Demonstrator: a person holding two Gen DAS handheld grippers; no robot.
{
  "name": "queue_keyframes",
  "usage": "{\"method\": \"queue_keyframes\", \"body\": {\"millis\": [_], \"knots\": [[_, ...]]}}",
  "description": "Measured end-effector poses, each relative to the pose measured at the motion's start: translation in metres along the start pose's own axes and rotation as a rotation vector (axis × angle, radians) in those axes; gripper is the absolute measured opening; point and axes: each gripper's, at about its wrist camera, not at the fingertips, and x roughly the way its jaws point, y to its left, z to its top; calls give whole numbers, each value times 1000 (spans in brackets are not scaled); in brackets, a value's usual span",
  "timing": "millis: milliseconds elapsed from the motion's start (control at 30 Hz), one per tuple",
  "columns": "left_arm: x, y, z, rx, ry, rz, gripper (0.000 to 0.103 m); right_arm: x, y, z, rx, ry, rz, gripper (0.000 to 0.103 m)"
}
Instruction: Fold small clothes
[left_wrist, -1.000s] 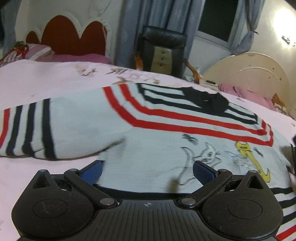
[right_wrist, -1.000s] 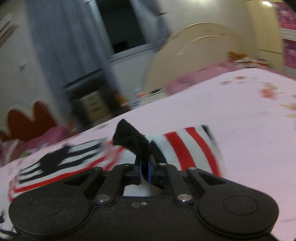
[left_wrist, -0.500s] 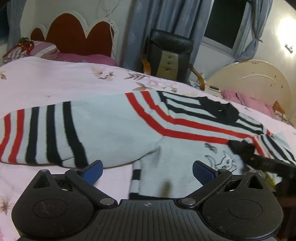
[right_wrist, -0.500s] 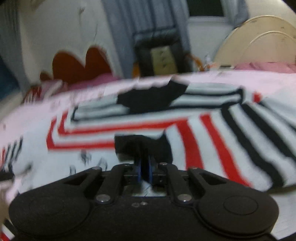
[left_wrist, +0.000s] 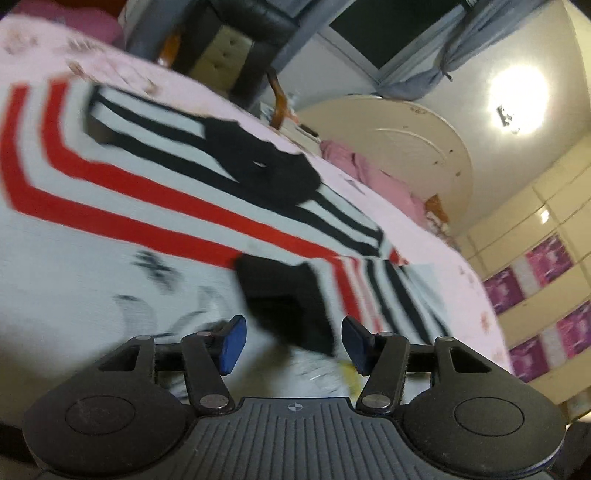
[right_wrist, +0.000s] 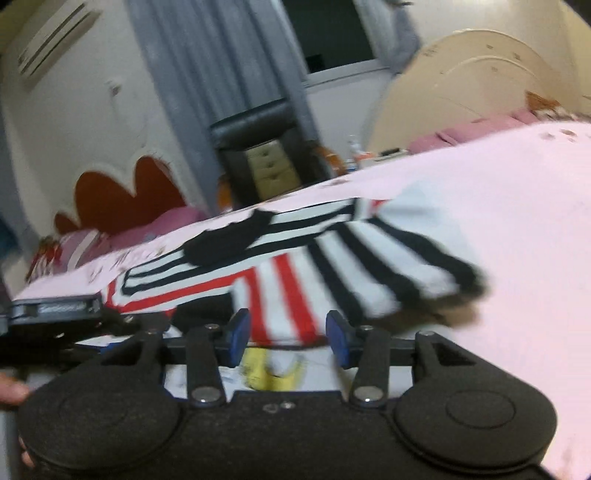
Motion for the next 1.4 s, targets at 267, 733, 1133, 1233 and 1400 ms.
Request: {"method": "queue_keyframes", "body": {"millis": [267, 733, 1133, 1233, 1400], "knots": [[40, -7, 15, 0, 5, 63, 5, -10, -47, -11, 168, 1, -40, 45], [-22, 52, 39, 46, -89, 131, 5, 32, -99, -15, 652, 14, 167, 48], [-21, 62, 32, 30, -100, 117, 5, 67, -125, -20, 857, -7, 195, 39], [-27, 57, 30, 53, -126, 118, 5, 64, -128, -22, 890, -32, 205, 15], [-30, 53, 27, 82, -129, 147, 5, 66, -119, -17, 755, 6, 74, 8]]}}
